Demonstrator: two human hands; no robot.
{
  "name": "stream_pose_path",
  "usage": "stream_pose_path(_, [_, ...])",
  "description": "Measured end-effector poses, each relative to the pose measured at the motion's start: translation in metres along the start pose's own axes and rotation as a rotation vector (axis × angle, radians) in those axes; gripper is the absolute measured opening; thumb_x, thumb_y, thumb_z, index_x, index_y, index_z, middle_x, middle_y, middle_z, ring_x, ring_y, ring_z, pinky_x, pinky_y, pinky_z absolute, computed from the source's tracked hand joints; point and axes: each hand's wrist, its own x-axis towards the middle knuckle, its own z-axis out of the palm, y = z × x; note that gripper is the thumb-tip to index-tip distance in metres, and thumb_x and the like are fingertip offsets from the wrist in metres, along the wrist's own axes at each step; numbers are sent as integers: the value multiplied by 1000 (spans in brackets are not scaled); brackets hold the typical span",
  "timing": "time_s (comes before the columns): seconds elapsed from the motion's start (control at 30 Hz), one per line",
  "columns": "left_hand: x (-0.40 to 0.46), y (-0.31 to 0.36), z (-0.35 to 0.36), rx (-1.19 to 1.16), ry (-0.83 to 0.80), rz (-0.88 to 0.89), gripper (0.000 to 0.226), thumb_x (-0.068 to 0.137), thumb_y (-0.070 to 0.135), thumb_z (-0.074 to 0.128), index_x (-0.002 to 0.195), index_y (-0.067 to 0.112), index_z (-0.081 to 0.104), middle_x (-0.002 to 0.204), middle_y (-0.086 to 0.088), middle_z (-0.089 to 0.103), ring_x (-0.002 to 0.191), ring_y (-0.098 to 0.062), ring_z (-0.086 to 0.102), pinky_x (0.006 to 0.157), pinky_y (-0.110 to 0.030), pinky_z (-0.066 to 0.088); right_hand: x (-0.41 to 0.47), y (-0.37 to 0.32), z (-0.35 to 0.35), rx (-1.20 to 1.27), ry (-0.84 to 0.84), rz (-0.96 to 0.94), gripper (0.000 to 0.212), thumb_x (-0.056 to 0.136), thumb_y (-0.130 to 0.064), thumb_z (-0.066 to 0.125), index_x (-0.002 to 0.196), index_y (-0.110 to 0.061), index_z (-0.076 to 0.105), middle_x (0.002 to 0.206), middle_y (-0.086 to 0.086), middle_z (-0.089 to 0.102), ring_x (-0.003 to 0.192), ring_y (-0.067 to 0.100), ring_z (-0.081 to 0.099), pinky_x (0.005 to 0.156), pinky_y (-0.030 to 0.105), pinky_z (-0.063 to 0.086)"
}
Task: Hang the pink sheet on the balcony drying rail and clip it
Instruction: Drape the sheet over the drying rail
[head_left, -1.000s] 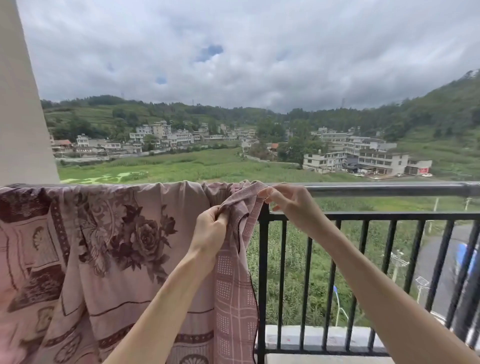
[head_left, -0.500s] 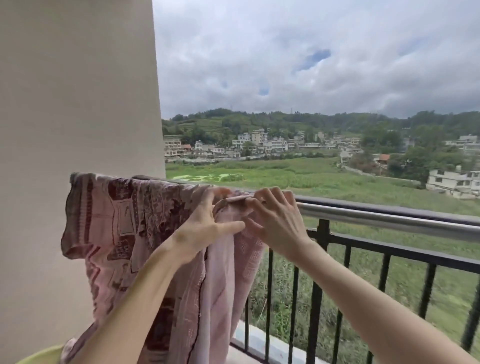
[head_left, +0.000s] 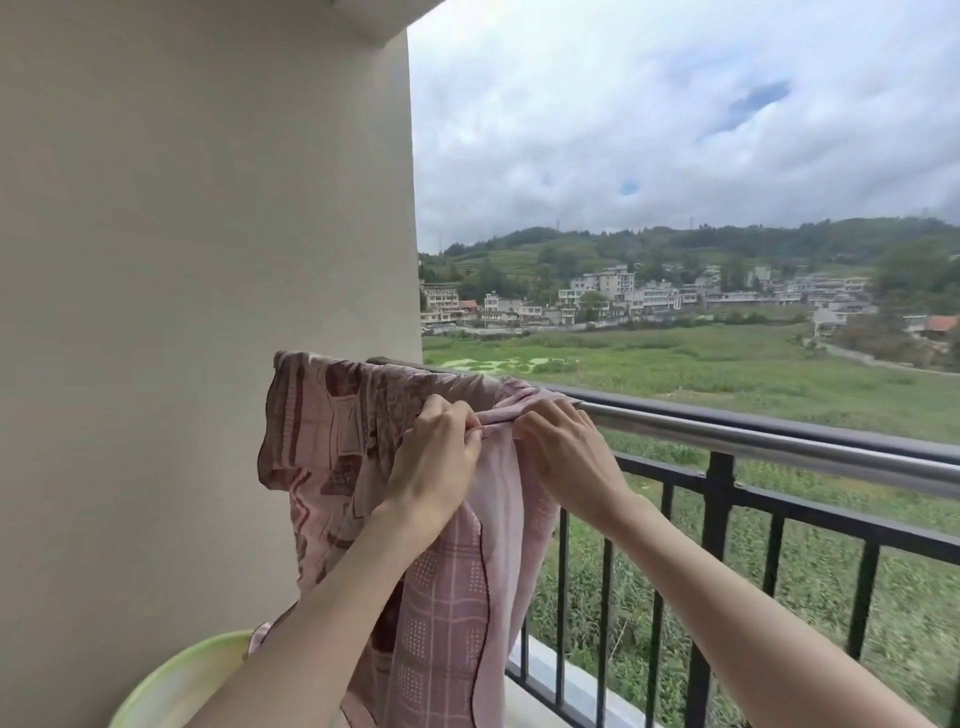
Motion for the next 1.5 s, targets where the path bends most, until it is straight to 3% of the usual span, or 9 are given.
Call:
stream_pose_path(0.23, [19,-19,2,-156,-85,-191,24,84,30,66,86,7,73,83,-7,68,73,-13,56,55,-15,32,10,-2,22,31,-106,68,35,85,-30,61,117,-16,57,119,6,58,116,26,50,92,43,47])
stream_pose_path(0.33, [24,-27,8,-243,-86,-273,22,81,31,68,82,10,74,72,2,61,65,-7,52,51,-19,34,15,1,33,47,-97,44,38,84,-41,56,114,-18,59,118,5,58,112,26,53,88,43,50])
stream_pose_path(0.47, [37,-27,18,-333,-45,-360,18,85,23,64,85,7,72,78,8,54,81,-12,51,73,-20,36,29,6,52,122,-58,25,46,82,-51,42,108,-18,61,117,5,60,112,26,55,88,41,50])
stream_pose_path(0.67, [52,-34,31,-523,20,-489,16,89,15,58,81,11,71,73,6,64,69,-2,56,53,-1,40,58,22,77,115,169,-139,24,85,-33,46,85,-18,65,94,1,65,91,23,61,74,34,44])
stream_pose_path(0.8, [52,-44,41,-605,59,-596,18,89,17,58,74,15,68,72,4,64,71,-8,57,64,-18,45,79,29,91,124,155,-273,26,83,-31,45,79,-17,67,86,1,64,79,23,63,74,33,42])
stream_pose_path(1.0, [43,-95,35,-527,24,-598,21,92,24,54,76,17,65,67,5,58,64,-8,51,58,-21,38,95,-3,128,-1,95,-347,26,80,-30,45,69,-17,64,73,-2,61,69,19,63,67,33,46])
stream_pose_path(1.17, [35,-127,21,-439,33,-499,13,86,29,63,89,17,59,77,7,59,74,-10,54,66,-14,42,122,-36,144,245,-68,-282,18,83,-15,49,82,-7,65,86,8,65,85,28,62,71,35,48])
stream_pose_path(1.33, [10,-152,17,196,-47,-324,53,81,36,65,121,24,34,120,0,51,105,-20,54,77,-29,41,141,-65,148,586,-189,-12,19,81,-1,55,91,-8,70,96,10,71,90,25,65,82,38,52])
stream_pose_path(1.5, [17,-164,12,99,131,-356,45,83,38,63,115,14,43,117,-3,49,108,-21,48,72,-26,30,152,-92,155,617,-250,7,15,80,-3,59,89,-8,70,92,7,71,88,19,63,81,35,52])
